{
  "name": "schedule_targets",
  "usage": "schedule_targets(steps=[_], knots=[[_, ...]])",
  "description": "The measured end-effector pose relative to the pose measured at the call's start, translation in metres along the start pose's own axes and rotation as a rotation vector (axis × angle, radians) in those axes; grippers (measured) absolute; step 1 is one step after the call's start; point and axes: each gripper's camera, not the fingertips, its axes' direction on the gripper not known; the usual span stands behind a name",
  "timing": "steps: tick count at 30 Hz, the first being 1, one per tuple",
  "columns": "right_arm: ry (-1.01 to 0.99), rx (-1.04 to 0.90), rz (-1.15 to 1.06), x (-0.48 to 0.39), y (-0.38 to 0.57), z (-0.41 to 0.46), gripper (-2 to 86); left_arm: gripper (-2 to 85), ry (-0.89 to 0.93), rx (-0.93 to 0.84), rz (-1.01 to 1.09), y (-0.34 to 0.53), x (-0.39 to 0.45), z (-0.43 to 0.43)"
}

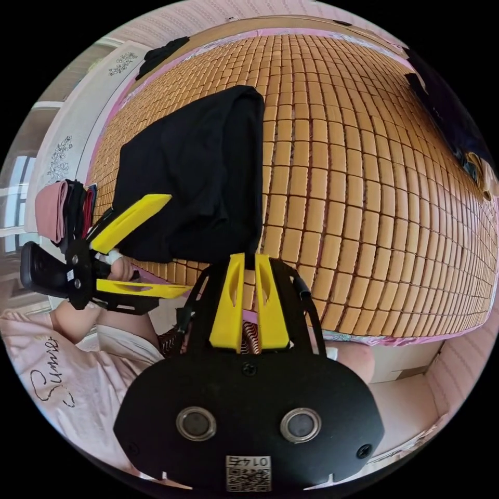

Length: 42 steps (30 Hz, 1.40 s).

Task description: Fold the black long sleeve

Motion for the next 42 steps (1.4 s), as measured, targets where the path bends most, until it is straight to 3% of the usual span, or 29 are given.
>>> schedule_targets(steps=[3,7,9,12,14,23,31,35,42], knots=[[-0.142,0.084,-0.035,0.018,0.021,-0.011,1.5,22.9,-0.004,0.009,0.034,-0.007,0.01,0.009],[-0.488,0.206,-0.095,0.04,0.056,-0.022,1.3,21.5,-0.006,-0.023,0.024,-0.009,0.017,0.016],[-0.569,0.223,-0.085,0.05,0.069,-0.016,1.3,17.4,-0.044,-0.033,0.019,-0.007,0.02,0.014],[-0.671,0.206,-0.094,0.064,0.091,-0.003,1.5,3.9,-0.108,-0.068,0.0,0.001,0.024,0.009],[-0.729,0.206,-0.126,0.076,0.11,0.003,2.0,3.6,-0.049,-0.085,0.061,0.01,0.033,0.0],[-0.26,0.446,0.253,0.156,0.146,0.007,9.6,4.2,0.075,-0.157,0.177,0.053,0.062,-0.034],[-0.233,0.407,0.252,0.161,0.164,0.025,1.1,4.4,0.154,-0.185,0.175,0.063,0.04,-0.047],[-0.306,0.519,0.251,0.186,0.197,-0.012,0.0,4.4,0.24,-0.089,0.162,0.059,0.032,-0.058],[-0.116,0.662,0.171,0.184,0.235,-0.103,-0.3,3.9,0.499,0.228,-0.142,0.06,-0.004,-0.081]])
